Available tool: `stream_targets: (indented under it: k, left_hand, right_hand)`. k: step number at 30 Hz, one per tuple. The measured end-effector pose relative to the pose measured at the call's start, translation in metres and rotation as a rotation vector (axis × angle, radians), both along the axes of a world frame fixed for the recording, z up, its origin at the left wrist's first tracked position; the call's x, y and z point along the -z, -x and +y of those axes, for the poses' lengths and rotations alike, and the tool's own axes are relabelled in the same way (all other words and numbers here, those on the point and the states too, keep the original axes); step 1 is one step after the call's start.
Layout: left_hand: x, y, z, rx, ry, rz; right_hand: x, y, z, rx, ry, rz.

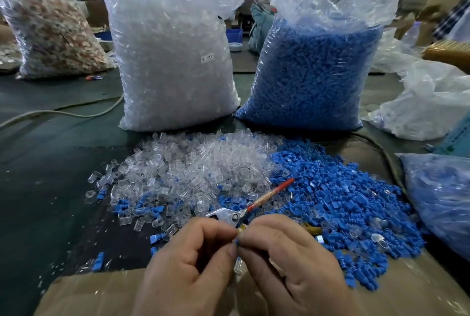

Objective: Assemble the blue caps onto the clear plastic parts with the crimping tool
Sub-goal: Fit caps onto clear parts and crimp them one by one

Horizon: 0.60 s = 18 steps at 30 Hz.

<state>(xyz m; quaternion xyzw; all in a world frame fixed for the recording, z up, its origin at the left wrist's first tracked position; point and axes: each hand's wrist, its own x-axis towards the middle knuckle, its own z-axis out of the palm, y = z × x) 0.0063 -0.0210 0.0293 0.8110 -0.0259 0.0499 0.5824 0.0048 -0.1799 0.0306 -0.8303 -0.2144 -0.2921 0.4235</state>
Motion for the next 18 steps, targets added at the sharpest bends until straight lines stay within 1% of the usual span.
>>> stream_targets:
  k: [2,5,7,8,10,12,13,15,16,18]
  left_hand:
    - [-0.005,-0.003,0.001,0.045,0.028,0.07]
    - [-0.013,-0.011,0.004,0.126,0.183,0.222]
    - [-0.014,-0.014,0.007,0.147,0.2,0.243]
    - [-0.014,-0.014,0.008,0.134,0.181,0.232]
    - [-0.011,-0.012,0.012,0.078,0.144,0.189]
    - [-0.007,-0.009,0.017,-0.014,0.102,0.13]
    - [-0.006,-0.008,0.018,-0.063,0.073,0.089]
    - [-0.003,-0.007,0.02,-0.099,0.014,0.026]
    - [-0.002,-0.008,0.02,-0.094,-0.002,0.003]
    - [0.003,-0.008,0.022,-0.088,-0.014,-0.042]
  right_hand:
    - [-0.001,0.0,-0.001,-0.01,-0.001,0.032]
    - [-0.003,0.001,0.0,0.018,0.055,0.014]
    - [-0.004,0.001,0.0,-0.003,0.141,-0.006]
    - [-0.008,0.001,0.0,-0.036,0.21,0.01]
    - [-0.014,-0.002,0.0,-0.06,0.367,0.153]
    - [-0.015,-0.006,-0.002,0.053,0.578,0.196]
    - [-0.016,-0.009,-0.004,0.082,0.627,0.25]
    - [-0.015,-0.016,-0.014,0.12,0.667,0.52]
    - [-0.014,-0.019,-0.019,0.144,0.708,0.601]
    - [-0.015,-0.031,-0.029,0.158,0.845,0.569]
